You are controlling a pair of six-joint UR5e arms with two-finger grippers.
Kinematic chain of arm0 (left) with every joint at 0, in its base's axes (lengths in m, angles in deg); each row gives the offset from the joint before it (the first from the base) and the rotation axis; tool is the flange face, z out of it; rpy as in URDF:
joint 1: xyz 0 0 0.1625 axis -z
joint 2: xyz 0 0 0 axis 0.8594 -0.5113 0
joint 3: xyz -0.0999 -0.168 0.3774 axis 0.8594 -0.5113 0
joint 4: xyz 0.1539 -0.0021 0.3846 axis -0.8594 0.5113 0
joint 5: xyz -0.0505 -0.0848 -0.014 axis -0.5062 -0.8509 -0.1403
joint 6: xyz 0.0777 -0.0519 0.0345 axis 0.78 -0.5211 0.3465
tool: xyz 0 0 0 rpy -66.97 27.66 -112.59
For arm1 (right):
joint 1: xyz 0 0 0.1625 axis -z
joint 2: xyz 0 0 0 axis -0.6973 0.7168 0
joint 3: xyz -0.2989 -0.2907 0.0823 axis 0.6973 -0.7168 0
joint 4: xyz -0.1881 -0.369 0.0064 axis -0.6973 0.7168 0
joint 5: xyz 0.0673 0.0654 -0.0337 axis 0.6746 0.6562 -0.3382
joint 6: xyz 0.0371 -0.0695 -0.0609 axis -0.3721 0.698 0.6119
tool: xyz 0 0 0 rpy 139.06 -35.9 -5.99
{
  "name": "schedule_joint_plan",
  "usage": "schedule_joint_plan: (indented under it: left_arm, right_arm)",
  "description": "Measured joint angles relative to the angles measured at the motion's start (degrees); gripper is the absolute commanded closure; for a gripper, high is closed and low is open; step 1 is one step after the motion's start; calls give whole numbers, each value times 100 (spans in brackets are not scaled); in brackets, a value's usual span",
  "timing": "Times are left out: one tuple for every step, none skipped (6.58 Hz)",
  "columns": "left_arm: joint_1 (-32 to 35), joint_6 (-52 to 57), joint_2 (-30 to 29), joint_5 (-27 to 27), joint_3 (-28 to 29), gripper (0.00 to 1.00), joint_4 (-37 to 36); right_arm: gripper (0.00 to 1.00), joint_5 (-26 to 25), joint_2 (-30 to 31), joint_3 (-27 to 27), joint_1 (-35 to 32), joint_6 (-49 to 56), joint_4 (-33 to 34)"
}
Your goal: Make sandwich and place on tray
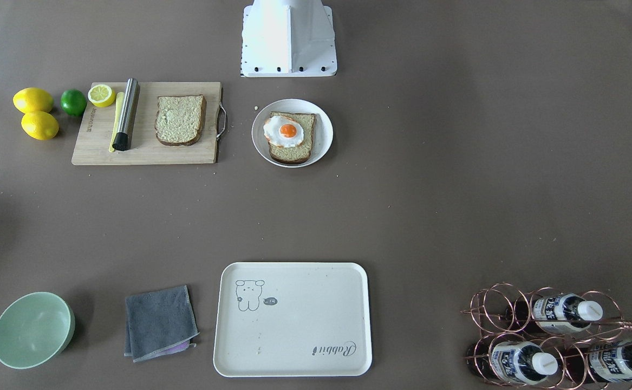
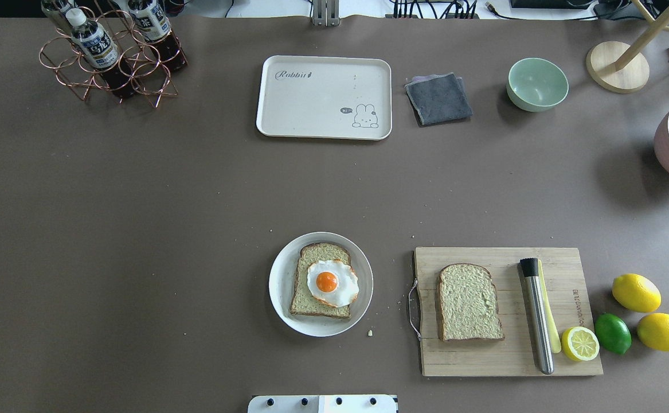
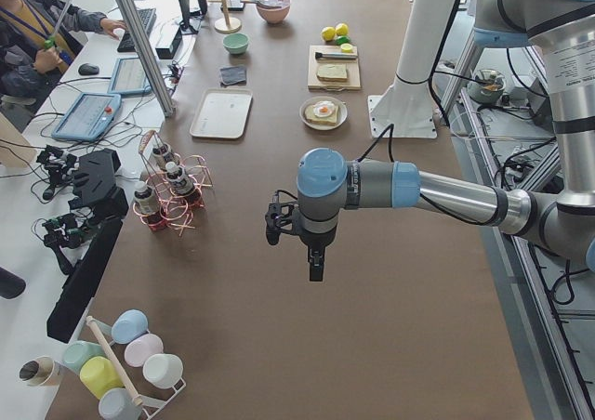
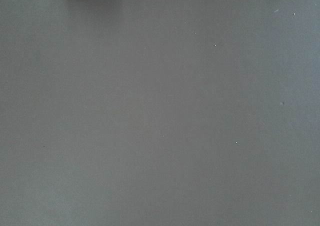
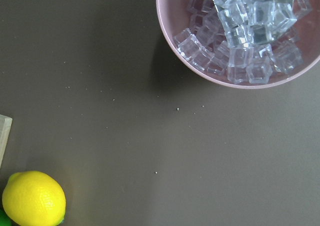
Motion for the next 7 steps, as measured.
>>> schedule_joint_plan:
  left_arm:
    - [-16, -9, 1, 0, 5, 2, -2]
    - [-37, -25, 1, 0, 16, 2, -3]
    - [-46, -34, 2, 0, 24, 2, -4]
    - [-47, -38, 5, 0, 31, 2, -6]
    - [-46, -39, 11, 0, 35, 2, -9]
    - [-46, -37, 26, 0, 36, 2, -12]
    - [-44, -33, 43, 0, 34, 2, -10]
  right_arm:
    - [0, 19, 6, 0, 200, -423, -321]
    - [0, 25, 19, -12, 414, -869, -647]
    - [0, 18, 43, -36, 500, -1040, -780]
    - [0, -10, 93, -63, 526, -1080, -826]
    - [0, -33, 145, -73, 527, -1087, -847]
    - [0, -43, 183, -79, 530, -1099, -861]
    - [0, -41, 209, -84, 530, -1106, -865]
